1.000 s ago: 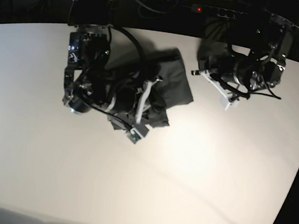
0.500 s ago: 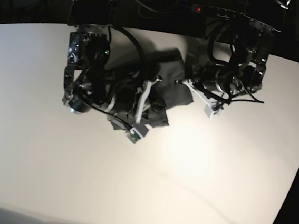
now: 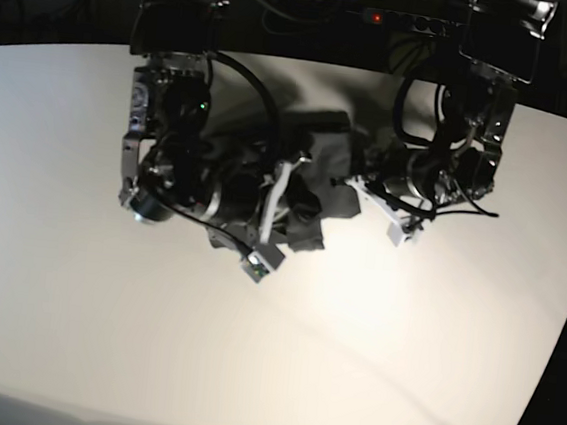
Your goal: Fold the T-shirt properly
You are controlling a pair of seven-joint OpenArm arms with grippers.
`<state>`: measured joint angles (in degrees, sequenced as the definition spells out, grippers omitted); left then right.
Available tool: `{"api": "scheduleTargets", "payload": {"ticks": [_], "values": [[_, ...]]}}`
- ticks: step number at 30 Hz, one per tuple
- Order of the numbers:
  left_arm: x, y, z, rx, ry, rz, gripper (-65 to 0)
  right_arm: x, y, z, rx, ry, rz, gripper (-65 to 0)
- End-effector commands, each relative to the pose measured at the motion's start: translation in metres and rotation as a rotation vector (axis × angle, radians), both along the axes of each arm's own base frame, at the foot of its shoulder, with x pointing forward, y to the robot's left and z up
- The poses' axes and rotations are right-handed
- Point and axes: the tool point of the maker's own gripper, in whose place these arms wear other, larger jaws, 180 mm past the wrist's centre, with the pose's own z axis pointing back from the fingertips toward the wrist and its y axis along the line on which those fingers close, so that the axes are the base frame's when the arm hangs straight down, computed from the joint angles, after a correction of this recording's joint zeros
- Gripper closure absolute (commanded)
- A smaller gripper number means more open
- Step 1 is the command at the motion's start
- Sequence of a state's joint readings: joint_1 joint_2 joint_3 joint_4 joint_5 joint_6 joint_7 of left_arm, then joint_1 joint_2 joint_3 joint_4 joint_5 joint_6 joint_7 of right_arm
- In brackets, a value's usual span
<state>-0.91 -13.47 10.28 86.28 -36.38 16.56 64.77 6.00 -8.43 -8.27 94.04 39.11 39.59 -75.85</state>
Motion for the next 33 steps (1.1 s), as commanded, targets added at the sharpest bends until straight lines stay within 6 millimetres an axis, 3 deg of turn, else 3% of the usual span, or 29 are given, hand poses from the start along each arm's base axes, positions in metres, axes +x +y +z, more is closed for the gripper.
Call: {"api": "scheduleTargets", "payload": {"ticks": [1, 8, 13, 19, 33], "values": [[-0.002, 0.014, -0.009, 0.089, 0.004, 0.005, -1.9, 0.008, 0.012, 0.023, 0.084, -0.051, 0.011, -0.6], [0.004, 0.007, -0.005, 0.088, -0.012, -0.021, -1.9, 0.002, 0.032, 0.048, 0.233, -0.06, 0.059, -0.6], [0.004, 0.007, -0.005, 0.088, -0.012, -0.021, -1.9, 0.001, 0.036, 0.054, 0.253, -0.067, 0.075, -0.6], [0.002, 0.006, -0.006, 0.086, -0.01, -0.023, -1.9, -0.011, 0.063, 0.068, 0.309, -0.094, 0.157, -0.6], [0.001, 0.005, -0.003, 0.081, -0.012, -0.027, -1.8, -0.006, 0.065, 0.054, 0.307, -0.044, 0.158, -0.6]]}}
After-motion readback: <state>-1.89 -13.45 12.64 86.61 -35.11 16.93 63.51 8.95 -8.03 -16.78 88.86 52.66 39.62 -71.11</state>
